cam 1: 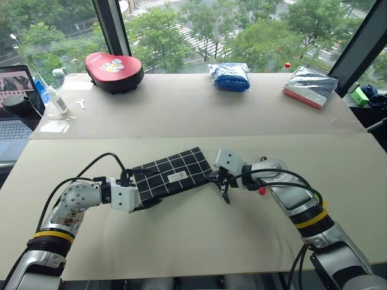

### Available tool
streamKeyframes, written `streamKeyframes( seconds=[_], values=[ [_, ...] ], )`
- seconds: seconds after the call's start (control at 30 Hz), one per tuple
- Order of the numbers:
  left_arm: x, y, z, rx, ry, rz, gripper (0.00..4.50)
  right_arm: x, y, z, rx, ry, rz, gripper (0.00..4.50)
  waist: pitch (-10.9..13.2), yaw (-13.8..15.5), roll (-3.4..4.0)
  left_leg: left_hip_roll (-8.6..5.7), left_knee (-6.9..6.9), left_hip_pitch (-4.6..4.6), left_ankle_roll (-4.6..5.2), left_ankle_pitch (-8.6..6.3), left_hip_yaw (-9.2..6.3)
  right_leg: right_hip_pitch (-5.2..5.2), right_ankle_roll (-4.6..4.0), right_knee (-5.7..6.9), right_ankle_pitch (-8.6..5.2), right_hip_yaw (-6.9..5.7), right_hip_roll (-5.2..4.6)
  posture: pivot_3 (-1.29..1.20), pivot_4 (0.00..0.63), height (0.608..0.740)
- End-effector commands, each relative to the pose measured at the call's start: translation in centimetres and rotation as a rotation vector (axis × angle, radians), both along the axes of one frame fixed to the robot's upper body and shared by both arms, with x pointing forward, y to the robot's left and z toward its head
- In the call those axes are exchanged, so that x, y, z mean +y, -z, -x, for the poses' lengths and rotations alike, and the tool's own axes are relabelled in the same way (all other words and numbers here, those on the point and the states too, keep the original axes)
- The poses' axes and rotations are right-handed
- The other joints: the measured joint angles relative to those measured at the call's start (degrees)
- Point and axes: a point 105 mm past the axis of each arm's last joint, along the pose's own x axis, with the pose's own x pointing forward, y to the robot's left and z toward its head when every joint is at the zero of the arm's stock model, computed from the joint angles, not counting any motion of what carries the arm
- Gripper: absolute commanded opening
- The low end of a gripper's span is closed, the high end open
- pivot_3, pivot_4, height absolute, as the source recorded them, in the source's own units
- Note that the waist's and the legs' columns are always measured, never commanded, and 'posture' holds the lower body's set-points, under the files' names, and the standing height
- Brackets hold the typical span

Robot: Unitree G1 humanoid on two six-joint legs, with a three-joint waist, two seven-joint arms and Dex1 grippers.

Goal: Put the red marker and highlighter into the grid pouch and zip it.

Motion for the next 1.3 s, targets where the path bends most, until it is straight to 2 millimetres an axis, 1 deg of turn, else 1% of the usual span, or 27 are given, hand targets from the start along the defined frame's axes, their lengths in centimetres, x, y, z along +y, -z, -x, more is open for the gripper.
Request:
streamKeyframes(
  seconds=[0.03,0.1,0.13,0.17,0.2,0.23,0.3,0.4,0.43,0.47,0.63,0.73,0.8,0.83,0.87,0.9,0.93,0.97,1.0,1.03,1.1,1.13,1.2,1.27,1.3],
  values=[
    [-0.6,0.1,0.5,-0.010,0.032,0.015,4.50,-0.9,2.4,0.6,0.088,0.032,0.051,0.09,0.00,0.03,0.00,0.00,0.00,0.00,0.00,0.00,0.00,0.00,0.00,0.00,0.00,0.00,0.00,0.00,0.150,0.740],
    [-0.6,0.1,0.5,-0.012,0.036,0.018,3.98,-0.9,2.4,0.6,0.088,0.033,0.052,0.00,0.00,0.04,0.00,0.00,0.00,0.00,0.00,0.00,0.00,0.01,0.00,0.00,0.00,0.00,0.00,0.00,0.150,0.740],
    [-0.7,0.1,0.5,-0.012,0.040,0.020,3.85,-0.9,2.4,0.6,0.089,0.033,0.052,0.00,0.00,0.04,0.00,0.00,0.00,0.00,0.00,0.00,0.00,0.01,0.00,0.00,0.00,0.00,0.00,0.00,0.150,0.740],
    [-0.8,0.1,0.6,-0.013,0.044,0.021,3.41,-0.9,2.4,0.6,0.090,0.032,0.053,0.00,0.00,0.04,0.00,0.00,0.00,0.00,0.00,0.00,0.00,0.00,0.00,0.00,0.00,0.00,0.00,0.00,0.150,0.740],
    [-0.9,0.1,0.6,-0.016,0.048,0.021,3.04,-0.9,2.4,0.5,0.090,0.032,0.053,0.00,0.00,0.05,0.00,0.00,0.00,0.00,0.00,0.00,0.00,0.00,0.00,0.00,0.00,0.00,0.00,0.00,0.150,0.740],
    [-1.0,0.0,0.6,-0.018,0.051,0.024,2.77,-0.9,2.4,0.5,0.090,0.033,0.054,0.00,0.00,0.05,0.00,0.00,0.00,0.00,0.00,0.00,0.00,0.01,0.00,0.00,0.00,0.00,0.00,0.00,0.150,0.740],
    [-1.2,-0.2,0.7,-0.026,0.057,0.026,1.95,-1.0,2.4,0.5,0.089,0.034,0.056,0.00,0.00,0.06,0.00,0.00,0.00,0.00,0.00,0.00,0.00,0.00,0.00,-0.01,0.00,0.00,0.00,0.00,0.150,0.740],
    [-1.3,-0.4,0.7,-0.033,0.056,0.034,1.01,-1.0,2.4,0.4,0.088,0.034,0.058,0.00,0.00,0.07,0.00,0.00,0.00,0.00,0.00,0.00,0.00,0.00,0.00,-0.01,0.00,0.00,0.00,0.00,0.150,0.740],
    [-1.2,-0.4,0.7,-0.032,0.053,0.036,0.40,-1.0,2.4,0.4,0.087,0.034,0.058,0.00,0.00,0.07,0.00,0.00,0.00,0.00,0.00,0.00,0.00,0.01,0.00,-0.01,0.00,0.00,0.00,0.00,0.150,0.740],
    [-1.2,-0.3,0.7,-0.030,0.050,0.038,0.09,-1.0,2.4,0.4,0.087,0.033,0.059,0.00,0.00,0.07,0.00,0.00,0.00,0.00,0.00,0.00,0.00,0.01,0.00,-0.01,0.00,0.00,0.00,0.00,0.150,0.740],
    [-0.8,0.2,0.7,-0.003,0.030,0.045,0.09,-0.9,2.4,0.2,0.087,0.030,0.060,0.00,0.00,0.00,0.00,0.01,0.00,0.00,0.00,0.00,0.00,0.00,0.00,-0.01,0.00,0.00,0.00,0.00,0.150,0.740],
    [-0.5,-0.2,0.3,-0.002,-0.018,0.101,0.09,-0.9,2.1,-0.4,0.082,0.060,0.044,0.00,0.00,-0.12,0.00,0.02,0.00,0.00,0.00,0.00,0.00,-0.01,0.00,-0.01,0.00,0.00,0.01,0.00,0.150,0.740],
    [-0.3,-0.4,-0.2,0.005,-0.060,0.140,0.09,-0.7,1.4,-1.2,0.068,0.099,-0.006,0.00,0.00,-0.13,0.00,0.02,0.00,0.01,-0.01,0.01,0.00,0.00,0.00,-0.01,0.00,0.00,0.00,0.00,0.150,0.740],
    [-0.2,-0.3,-0.3,0.014,-0.069,0.149,0.09,-0.5,0.8,-1.5,0.070,0.115,-0.056,0.00,0.00,-0.14,0.00,0.02,0.01,0.03,-0.02,0.01,0.00,0.00,0.00,-0.01,0.00,0.00,0.00,0.00,0.150,0.740],
    [-0.2,-0.3,-0.3,0.021,-0.073,0.153,0.03,-0.3,0.4,-1.7,0.072,0.124,-0.090,0.29,0.00,-0.15,0.00,0.02,0.01,0.03,-0.02,0.01,0.00,0.00,0.00,0.00,0.00,0.01,0.00,0.00,0.150,0.740],
    [-0.2,-0.3,-0.3,0.023,-0.076,0.156,0.00,-0.2,-0.5,-1.9,0.079,0.130,-0.150,0.59,0.00,-0.14,0.00,0.02,0.01,0.03,-0.03,0.02,-0.01,0.00,-0.01,0.00,0.00,0.00,0.00,0.00,0.150,0.740],
    [-0.2,-0.3,-0.3,0.024,-0.079,0.161,0.00,-0.2,-1.1,-2.2,0.086,0.146,-0.193,0.75,0.01,-0.13,0.00,0.01,0.01,0.02,-0.05,0.03,-0.01,0.00,-0.01,0.01,0.01,0.00,0.00,0.00,0.150,0.740],
    [-0.2,-0.3,-0.3,0.024,-0.081,0.167,0.00,-0.3,-1.8,-2.6,0.081,0.168,-0.222,1.20,0.01,-0.14,0.00,0.02,0.01,0.02,-0.05,0.03,-0.01,-0.02,-0.03,0.01,0.02,0.01,0.00,0.00,0.150,0.740],
    [-0.2,-0.3,-0.3,0.024,-0.083,0.170,0.00,-0.5,-2.2,-2.8,0.078,0.183,-0.238,1.45,0.02,-0.16,0.01,0.02,0.01,0.00,-0.05,0.03,-0.01,-0.04,-0.04,0.02,0.03,0.00,0.00,0.00,0.150,0.740],
    [-0.2,-0.3,-0.4,0.026,-0.088,0.180,0.00,-0.6,-2.9,-2.8,0.088,0.186,-0.276,1.92,0.02,-0.20,0.01,0.02,0.00,-0.02,-0.05,0.03,-0.01,-0.08,-0.05,0.02,0.03,0.02,0.00,0.00,0.150,0.740],
    [-0.2,-0.3,-0.5,0.029,-0.108,0.212,0.00,-1.5,-5.4,-2.7,0.121,0.197,-0.410,2.51,0.03,-0.15,0.04,0.01,-0.01,-0.05,-0.05,0.03,-0.01,-0.12,-0.05,0.03,0.03,0.02,0.00,0.00,0.150,0.740],
    [-0.3,-0.4,-0.6,0.030,-0.117,0.227,0.00,-2.1,-6.6,-2.7,0.136,0.211,-0.467,2.96,0.04,-0.12,0.04,0.02,-0.01,-0.08,-0.05,0.03,-0.02,-0.14,-0.05,0.02,0.03,0.00,0.00,0.00,0.150,0.740],
    [-0.3,-0.7,-0.8,0.031,-0.136,0.262,0.00,-3.3,-8.1,-2.4,0.153,0.222,-0.533,3.58,0.04,-0.12,0.05,0.03,-0.02,-0.12,-0.04,0.02,-0.03,-0.16,-0.05,0.03,0.04,0.00,0.00,0.00,0.150,0.740],
    [-0.4,-1.3,-1.4,0.029,-0.166,0.311,0.00,-4.5,-9.3,-2.1,0.145,0.235,-0.562,3.58,0.04,-0.13,0.05,0.03,-0.03,-0.15,-0.01,0.01,-0.03,-0.15,-0.04,0.03,0.04,0.00,0.00,0.00,0.150,0.740],
    [-0.4,-1.7,-1.7,0.026,-0.183,0.337,0.00,-5.1,-9.5,-1.8,0.134,0.239,-0.551,3.58,0.05,-0.12,0.05,0.03,-0.04,-0.15,0.00,0.00,-0.03,-0.14,-0.04,0.03,0.04,0.00,0.00,0.00,0.150,0.740]
  ],
)
